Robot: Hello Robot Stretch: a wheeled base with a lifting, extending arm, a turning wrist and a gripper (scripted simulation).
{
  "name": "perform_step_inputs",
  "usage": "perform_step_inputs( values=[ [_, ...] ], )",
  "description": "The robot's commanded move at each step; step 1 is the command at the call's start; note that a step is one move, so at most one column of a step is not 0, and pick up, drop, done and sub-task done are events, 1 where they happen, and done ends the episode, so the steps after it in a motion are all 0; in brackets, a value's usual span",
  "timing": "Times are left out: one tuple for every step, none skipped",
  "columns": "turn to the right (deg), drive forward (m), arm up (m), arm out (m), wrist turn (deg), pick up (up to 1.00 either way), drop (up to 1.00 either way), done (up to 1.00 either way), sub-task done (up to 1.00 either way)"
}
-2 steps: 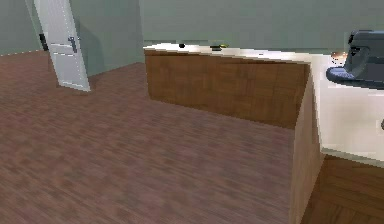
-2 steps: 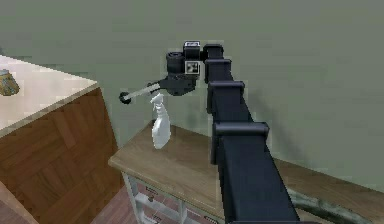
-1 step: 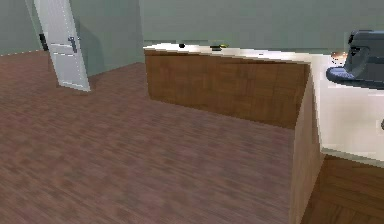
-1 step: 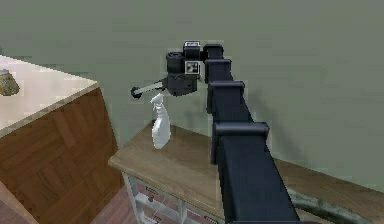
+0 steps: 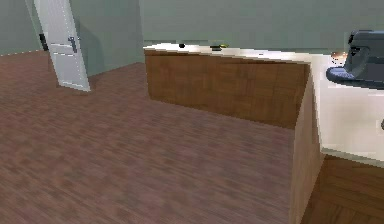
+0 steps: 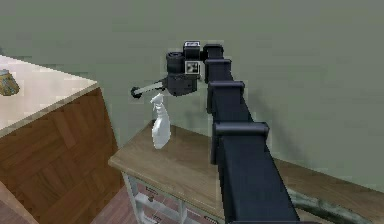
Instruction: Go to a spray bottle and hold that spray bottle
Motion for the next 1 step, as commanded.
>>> perform_step_inputs(
  values=[
    [0.0, 0.00, 0.00, 0.00, 0.0, 0.00, 0.00, 1.00, 0.00]
  ],
)
